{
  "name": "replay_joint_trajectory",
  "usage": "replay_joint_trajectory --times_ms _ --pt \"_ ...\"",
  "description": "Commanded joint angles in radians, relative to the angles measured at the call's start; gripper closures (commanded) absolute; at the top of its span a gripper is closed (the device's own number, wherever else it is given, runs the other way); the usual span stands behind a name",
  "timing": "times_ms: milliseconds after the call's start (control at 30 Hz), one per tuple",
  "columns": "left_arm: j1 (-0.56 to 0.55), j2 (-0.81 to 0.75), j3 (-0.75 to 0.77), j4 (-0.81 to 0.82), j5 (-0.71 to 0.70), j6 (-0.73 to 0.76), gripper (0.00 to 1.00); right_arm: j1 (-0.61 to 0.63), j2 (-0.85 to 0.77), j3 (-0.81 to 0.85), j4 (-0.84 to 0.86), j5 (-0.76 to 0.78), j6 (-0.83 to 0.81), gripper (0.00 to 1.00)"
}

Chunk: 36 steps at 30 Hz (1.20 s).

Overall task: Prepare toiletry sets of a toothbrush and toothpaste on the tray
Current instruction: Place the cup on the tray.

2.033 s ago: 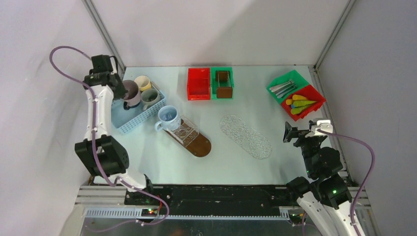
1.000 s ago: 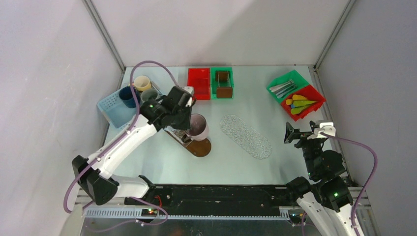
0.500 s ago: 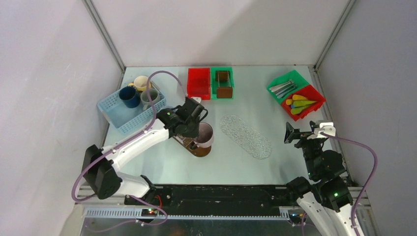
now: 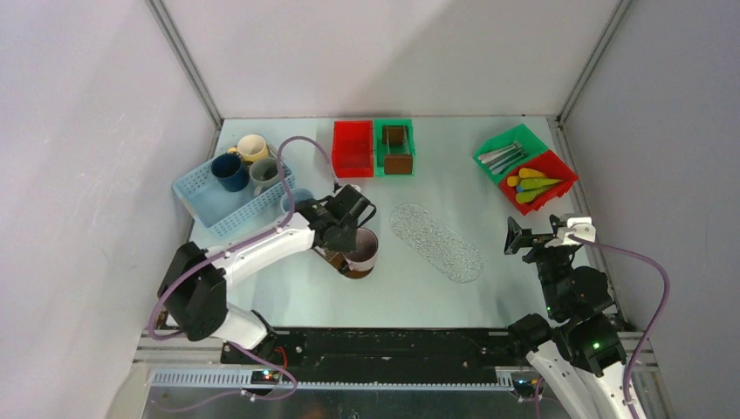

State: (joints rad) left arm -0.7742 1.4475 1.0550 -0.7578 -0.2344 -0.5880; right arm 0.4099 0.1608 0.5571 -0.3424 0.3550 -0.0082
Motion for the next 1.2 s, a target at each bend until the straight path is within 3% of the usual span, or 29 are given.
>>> replay_joint_trajectory --times_ms 0,300,867,1167 --pt "-0.008 0.008 -0.001 0.076 -0.029 -0.031 0.99 0.001 0.001 0.001 0.008 0.013 0.004 0.12" --pt "-0.009 0.006 -0.014 0.059 -0.06 -0.032 0.86 0.001 0.0 0.0 0.007 0.012 0.004 0.12" --pt "-0.009 -0.042 0.015 -0.009 -0.059 -0.039 0.46 0.001 0.002 0.001 0.008 0.012 0.004 0.12" --pt "-0.022 -0.089 0.071 -0.063 -0.024 -0.054 0.41 0.001 0.0 0.001 0.008 0.012 0.004 0.12"
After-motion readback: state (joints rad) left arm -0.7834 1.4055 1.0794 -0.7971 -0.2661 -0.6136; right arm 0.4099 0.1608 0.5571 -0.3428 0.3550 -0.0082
